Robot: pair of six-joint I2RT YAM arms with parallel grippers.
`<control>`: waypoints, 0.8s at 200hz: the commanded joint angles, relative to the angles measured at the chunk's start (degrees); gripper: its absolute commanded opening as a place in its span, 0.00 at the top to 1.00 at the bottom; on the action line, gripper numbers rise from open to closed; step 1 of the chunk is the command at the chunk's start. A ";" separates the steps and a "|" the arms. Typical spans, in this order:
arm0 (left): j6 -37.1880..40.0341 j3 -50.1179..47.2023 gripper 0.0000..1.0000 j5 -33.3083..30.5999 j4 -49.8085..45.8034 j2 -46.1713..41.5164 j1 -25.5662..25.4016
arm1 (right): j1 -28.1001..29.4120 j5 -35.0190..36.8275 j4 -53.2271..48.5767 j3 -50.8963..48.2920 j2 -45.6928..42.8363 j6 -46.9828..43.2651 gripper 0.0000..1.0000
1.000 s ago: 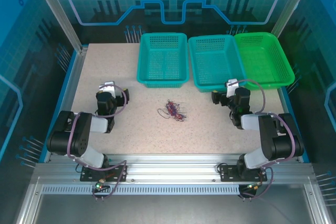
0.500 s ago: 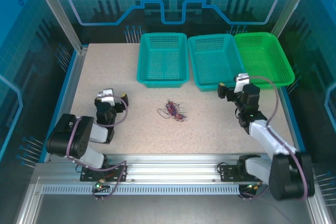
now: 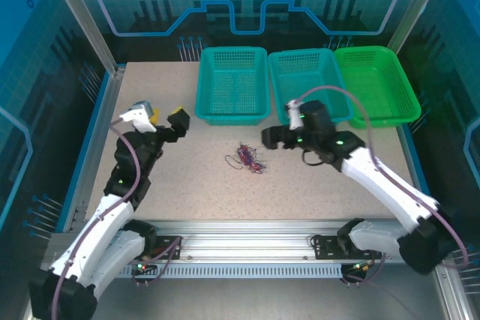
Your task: Untangle the cables
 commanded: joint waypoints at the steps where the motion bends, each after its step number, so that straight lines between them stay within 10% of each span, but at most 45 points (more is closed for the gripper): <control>1: -14.10 2.17 0.01 13.55 -18.58 5.31 -4.52 | 5.66 6.03 -5.05 2.53 8.29 4.62 0.04; 38: -19.53 1.26 0.02 12.29 -20.54 9.98 -9.81 | 12.68 13.92 -4.44 9.01 25.18 2.41 0.09; 79: -24.16 5.06 0.11 8.93 -28.32 16.44 -9.80 | 13.14 16.15 -2.79 14.05 37.12 -0.60 0.42; 118: -22.84 4.29 0.14 14.62 -20.96 21.51 -9.75 | 12.82 8.03 -0.27 11.95 34.60 -3.74 0.88; 160: -3.50 5.66 0.36 21.77 -17.44 23.17 -9.75 | 10.99 -5.25 -1.64 7.91 24.82 -10.19 0.95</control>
